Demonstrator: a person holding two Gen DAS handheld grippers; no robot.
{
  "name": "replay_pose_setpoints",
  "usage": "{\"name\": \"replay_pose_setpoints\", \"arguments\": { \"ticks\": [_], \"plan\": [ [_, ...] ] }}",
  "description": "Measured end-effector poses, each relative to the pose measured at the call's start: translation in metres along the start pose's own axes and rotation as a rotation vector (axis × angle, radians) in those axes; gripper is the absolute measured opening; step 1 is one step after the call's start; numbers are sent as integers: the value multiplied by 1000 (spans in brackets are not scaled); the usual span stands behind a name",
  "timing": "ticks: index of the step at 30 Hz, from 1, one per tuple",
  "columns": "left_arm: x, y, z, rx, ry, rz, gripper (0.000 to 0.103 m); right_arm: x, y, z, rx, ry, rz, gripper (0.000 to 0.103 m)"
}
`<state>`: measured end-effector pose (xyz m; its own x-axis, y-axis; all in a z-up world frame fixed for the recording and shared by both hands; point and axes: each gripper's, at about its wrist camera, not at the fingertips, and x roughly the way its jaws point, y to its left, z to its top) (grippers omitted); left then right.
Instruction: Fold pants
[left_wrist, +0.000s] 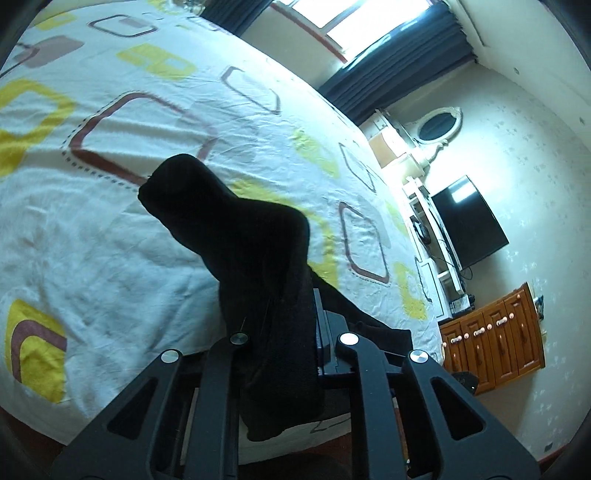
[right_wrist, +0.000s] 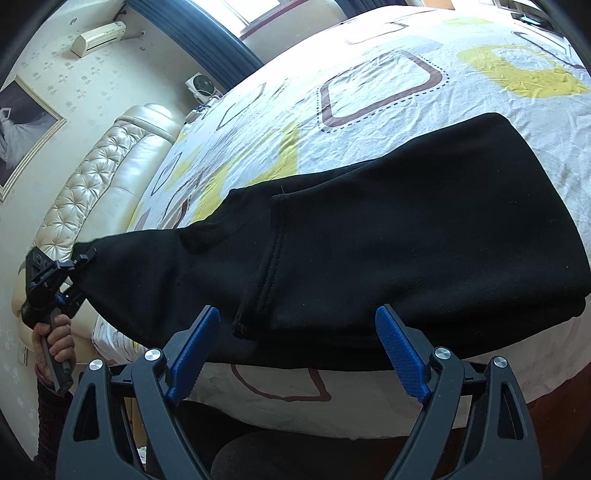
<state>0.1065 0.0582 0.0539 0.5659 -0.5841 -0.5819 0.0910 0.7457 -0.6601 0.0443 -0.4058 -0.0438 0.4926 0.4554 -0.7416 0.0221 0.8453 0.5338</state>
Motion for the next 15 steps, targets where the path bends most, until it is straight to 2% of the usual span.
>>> {"name": "replay_pose_setpoints", "arguments": {
  "ticks": [4, 8, 12, 15],
  "plan": [
    [33, -78, -11, 123, 49, -61, 14, -11, -6, 5, 38, -57, 3, 85],
    [84, -143, -36, 270, 121, -52, 14, -28, -16, 12, 97, -136, 8, 85],
    [145, -181, -70, 334, 212, -32, 14, -45, -33, 17, 162, -207, -19, 85],
    [189, -192, -98, 368, 268, 25, 14, -54, -53, 20, 223, -240, -56, 85]
  ]
}}
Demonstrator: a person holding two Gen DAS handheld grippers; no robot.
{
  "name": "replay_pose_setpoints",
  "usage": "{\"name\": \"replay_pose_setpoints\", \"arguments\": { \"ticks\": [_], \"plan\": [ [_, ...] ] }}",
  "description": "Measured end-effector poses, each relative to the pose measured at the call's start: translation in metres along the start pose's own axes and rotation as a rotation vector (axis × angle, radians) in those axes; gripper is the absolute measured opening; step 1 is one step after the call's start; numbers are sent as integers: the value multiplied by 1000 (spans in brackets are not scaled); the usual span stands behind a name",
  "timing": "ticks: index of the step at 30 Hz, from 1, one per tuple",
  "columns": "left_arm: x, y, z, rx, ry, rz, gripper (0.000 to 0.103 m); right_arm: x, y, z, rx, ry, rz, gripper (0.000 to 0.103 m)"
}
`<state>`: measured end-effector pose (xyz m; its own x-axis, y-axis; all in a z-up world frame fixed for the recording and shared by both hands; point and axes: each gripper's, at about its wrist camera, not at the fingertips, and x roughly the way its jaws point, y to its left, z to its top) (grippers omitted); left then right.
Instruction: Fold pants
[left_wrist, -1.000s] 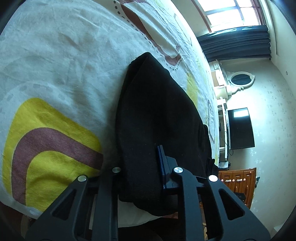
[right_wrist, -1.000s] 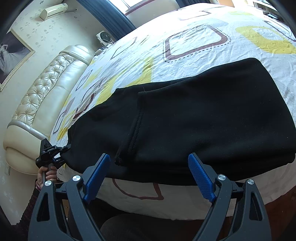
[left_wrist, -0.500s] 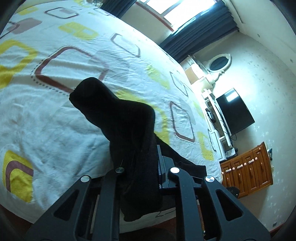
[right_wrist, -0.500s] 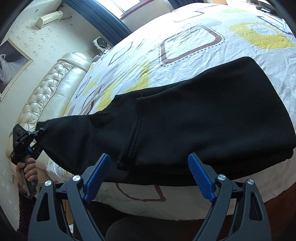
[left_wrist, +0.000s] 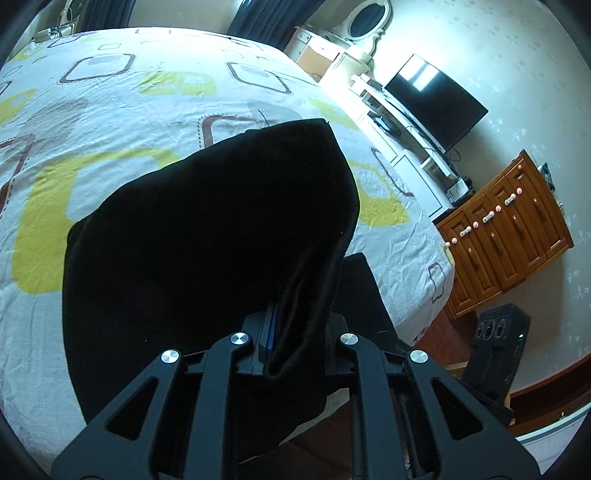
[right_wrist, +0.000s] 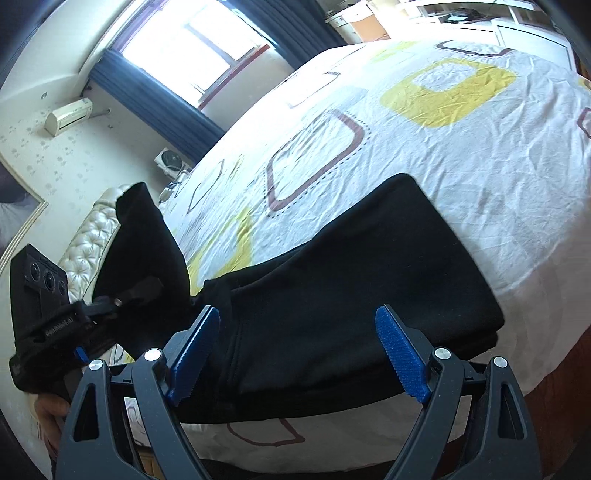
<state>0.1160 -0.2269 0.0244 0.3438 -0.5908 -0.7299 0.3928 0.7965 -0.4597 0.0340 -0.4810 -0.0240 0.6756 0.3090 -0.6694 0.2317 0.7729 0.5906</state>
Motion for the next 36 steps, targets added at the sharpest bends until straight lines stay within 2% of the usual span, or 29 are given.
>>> {"name": "replay_pose_setpoints", "arguments": {
  "ticks": [3, 5, 7, 9, 11, 12, 13, 15, 18, 20, 23, 27, 31, 36],
  "plan": [
    [38, -11, -14, 26, 62, 33, 16, -3, -20, 5, 60, -8, -15, 85],
    [53, -16, -23, 27, 80, 45, 24, -2, -31, 7, 98, -2, -9, 85],
    [57, -18, -29, 11, 80, 20, 49, -2, -38, 9, 118, 9, 10, 85],
    [47, -23, -32, -11, 50, -38, 61, -2, -39, 12, 112, 19, 37, 85],
    [25, -24, -33, -23, 2, -85, 68, -6, -36, 16, 92, 21, 69, 85],
    [11, -23, -34, -33, -33, -98, 76, -6, -34, 18, 83, 28, 92, 85],
    [-2, -21, -35, -45, -72, -108, 83, -5, -32, 20, 77, 47, 114, 85],
    [-30, -4, -40, -72, -143, -117, 91, 4, -30, 25, 78, 125, 173, 85],
    [-58, 34, -50, -134, -199, -62, 92, 26, -31, 27, 117, 226, 242, 85],
    [-68, 67, -59, -191, -210, 5, 92, 40, -34, 29, 127, 269, 217, 85],
    [-74, 119, -75, -315, -197, 75, 92, 59, -35, 31, 153, 305, 251, 85],
    [-68, 166, -97, -454, -156, 82, 92, 86, -22, 26, 158, 424, 316, 85],
    [-52, 179, -111, -504, -120, 53, 92, 93, -6, 21, 90, 451, 289, 90],
    [-48, 183, -115, -547, -144, 8, 92, 98, -8, 20, 61, 473, 294, 90]
  ]
}}
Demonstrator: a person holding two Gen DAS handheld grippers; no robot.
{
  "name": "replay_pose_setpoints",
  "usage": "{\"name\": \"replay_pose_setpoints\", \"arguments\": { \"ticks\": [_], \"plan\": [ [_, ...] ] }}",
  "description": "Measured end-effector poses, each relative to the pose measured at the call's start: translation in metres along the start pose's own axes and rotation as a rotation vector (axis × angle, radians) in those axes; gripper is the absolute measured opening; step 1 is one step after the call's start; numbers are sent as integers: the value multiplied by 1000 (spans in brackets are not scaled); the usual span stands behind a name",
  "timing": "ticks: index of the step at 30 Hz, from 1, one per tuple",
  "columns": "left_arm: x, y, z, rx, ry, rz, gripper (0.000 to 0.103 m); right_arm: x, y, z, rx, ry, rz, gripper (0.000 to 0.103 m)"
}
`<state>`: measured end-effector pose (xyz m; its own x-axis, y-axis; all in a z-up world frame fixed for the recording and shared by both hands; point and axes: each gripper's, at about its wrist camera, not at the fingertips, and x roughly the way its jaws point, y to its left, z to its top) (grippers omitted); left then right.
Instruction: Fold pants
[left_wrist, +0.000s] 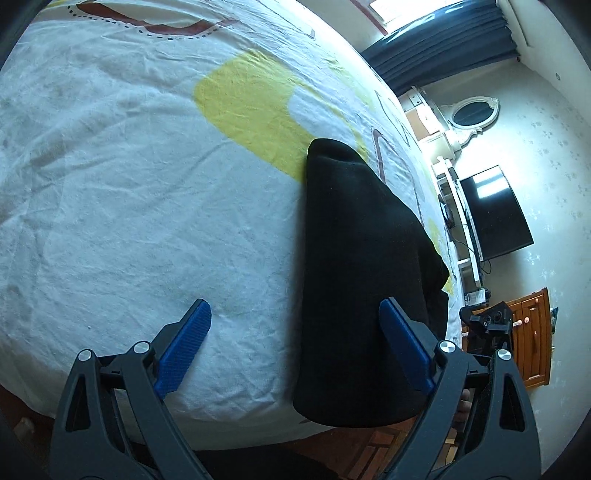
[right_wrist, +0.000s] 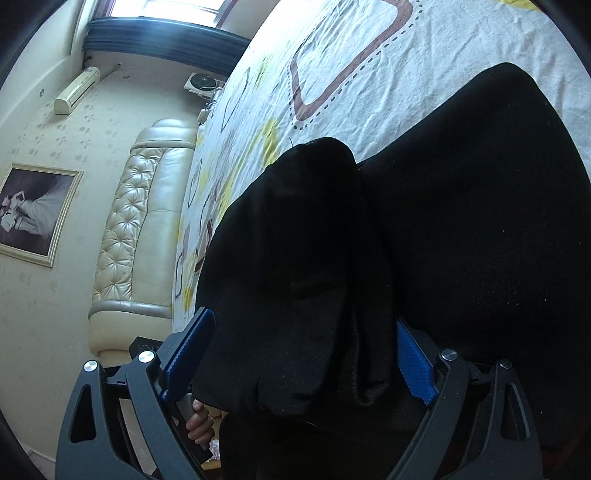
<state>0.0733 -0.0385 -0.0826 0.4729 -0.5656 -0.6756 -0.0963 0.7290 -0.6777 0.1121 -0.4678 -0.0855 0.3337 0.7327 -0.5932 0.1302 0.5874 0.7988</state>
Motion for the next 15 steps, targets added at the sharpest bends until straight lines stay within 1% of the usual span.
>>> {"name": "replay_pose_setpoints", "arguments": {
  "ticks": [3, 5, 6, 7, 8, 9, 10, 11, 12, 13, 15],
  "plan": [
    [0, 2, -1, -5, -8, -13, 93, -1, 2, -1, 8, -6, -22, 90],
    [1, 4, -1, -21, -9, -18, 93, 0, 8, -3, 24, -10, -16, 90],
    [2, 5, 0, -23, -8, -17, 94, 2, 14, -5, -3, -2, -7, 85],
    [2, 4, 0, -21, -5, -16, 94, 7, 22, -7, -47, 13, -28, 80],
    [2, 4, 0, -23, -4, -17, 94, 14, 30, -10, -102, 34, -96, 69],
    [1, 6, 1, -28, -4, -21, 94, 19, 36, -11, -152, 45, -169, 49],
    [1, 6, 1, -32, -4, -25, 94, 23, 37, -12, -171, 49, -206, 34],
    [1, 8, 1, -36, -4, -29, 94, 22, 33, -12, -153, 43, -201, 25],
    [0, 9, 1, -38, -4, -33, 94, 19, 27, -10, -123, 28, -181, 20],
    [-1, 9, 0, -33, -1, -33, 94, 14, 24, -9, -113, 10, -169, 19],
    [-2, 5, -1, -21, 7, -20, 94, 2, 31, -11, -161, -30, -180, 16]
  ]
}}
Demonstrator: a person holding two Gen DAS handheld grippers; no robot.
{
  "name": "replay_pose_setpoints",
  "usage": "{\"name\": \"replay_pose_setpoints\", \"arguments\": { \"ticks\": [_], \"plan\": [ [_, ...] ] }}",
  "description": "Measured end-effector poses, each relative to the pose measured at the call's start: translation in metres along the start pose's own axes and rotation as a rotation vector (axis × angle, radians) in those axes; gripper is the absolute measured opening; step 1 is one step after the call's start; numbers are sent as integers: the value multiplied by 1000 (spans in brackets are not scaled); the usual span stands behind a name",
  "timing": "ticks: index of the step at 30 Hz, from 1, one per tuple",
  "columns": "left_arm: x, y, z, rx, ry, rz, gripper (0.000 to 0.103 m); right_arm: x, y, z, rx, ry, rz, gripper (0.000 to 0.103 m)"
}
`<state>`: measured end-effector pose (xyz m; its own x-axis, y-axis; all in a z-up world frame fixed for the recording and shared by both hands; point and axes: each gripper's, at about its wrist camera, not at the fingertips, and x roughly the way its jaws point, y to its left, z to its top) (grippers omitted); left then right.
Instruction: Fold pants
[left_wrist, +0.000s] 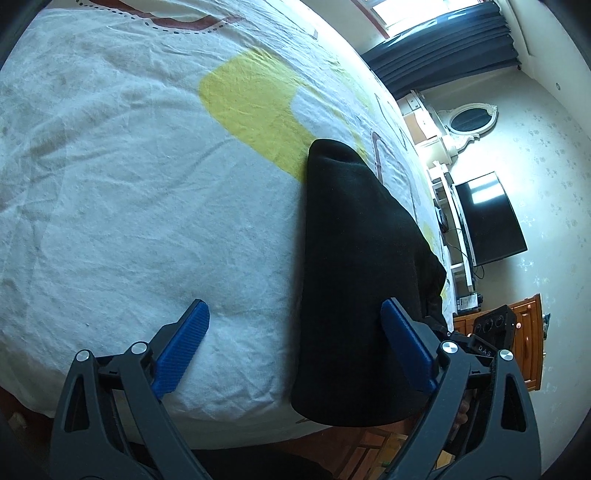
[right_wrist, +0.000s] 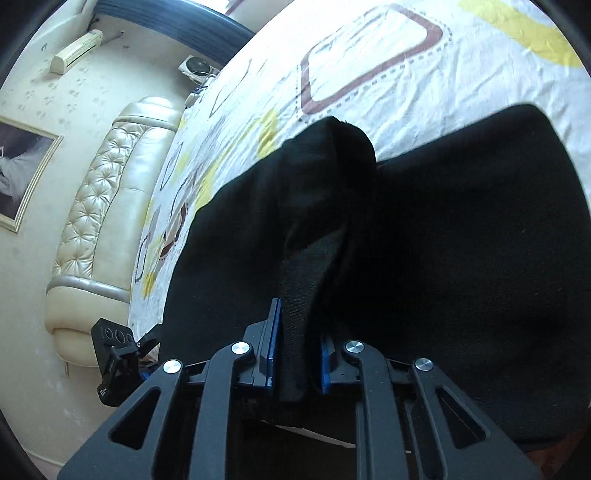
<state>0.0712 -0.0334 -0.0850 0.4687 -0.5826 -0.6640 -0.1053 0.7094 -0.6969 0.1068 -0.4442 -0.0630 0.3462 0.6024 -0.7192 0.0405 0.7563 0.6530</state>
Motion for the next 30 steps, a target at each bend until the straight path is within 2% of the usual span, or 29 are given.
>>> {"name": "replay_pose_setpoints", "arguments": {
  "ticks": [2, 5, 9, 12, 17, 19, 20, 21, 22, 23, 25, 26, 30],
  "plan": [
    [-2, -4, -1, 4, 8, -1, 94, -17, 4, 3, -20, -44, -1, 16],
    [0, -17, -4, 31, 32, -26, 94, -51, 3, 5, -62, -107, -49, 16],
    [14, -36, -13, 57, 82, -71, 94, -81, -19, 9, -69, -147, -179, 16],
    [31, -45, -20, 69, 115, -66, 94, -80, -47, 7, -28, -135, -250, 16],
    [43, -45, -28, 102, 123, -39, 94, -72, -83, 1, 78, -137, -146, 18],
    [41, -46, -29, 116, 131, -45, 94, -75, -85, -2, 125, -137, -89, 27],
    [40, -45, -28, 114, 138, -49, 94, -81, -86, -4, 141, -143, -62, 38],
    [39, -44, -26, 105, 142, -58, 94, -87, -89, -5, 151, -161, -32, 58],
    [38, -43, -26, 92, 145, -67, 94, -97, -92, -6, 160, -182, -17, 70],
    [39, -41, -26, 80, 148, -78, 94, -103, -94, -9, 168, -201, -29, 83],
    [39, -40, -27, 64, 153, -97, 94, -105, -101, -13, 182, -189, -44, 83],
    [40, -41, -29, 64, 152, -100, 94, -104, -107, -18, 196, -175, -23, 83],
    [45, -46, -35, 57, 180, -137, 94, -86, -128, -34, 301, -126, 118, 83]
  ]
}}
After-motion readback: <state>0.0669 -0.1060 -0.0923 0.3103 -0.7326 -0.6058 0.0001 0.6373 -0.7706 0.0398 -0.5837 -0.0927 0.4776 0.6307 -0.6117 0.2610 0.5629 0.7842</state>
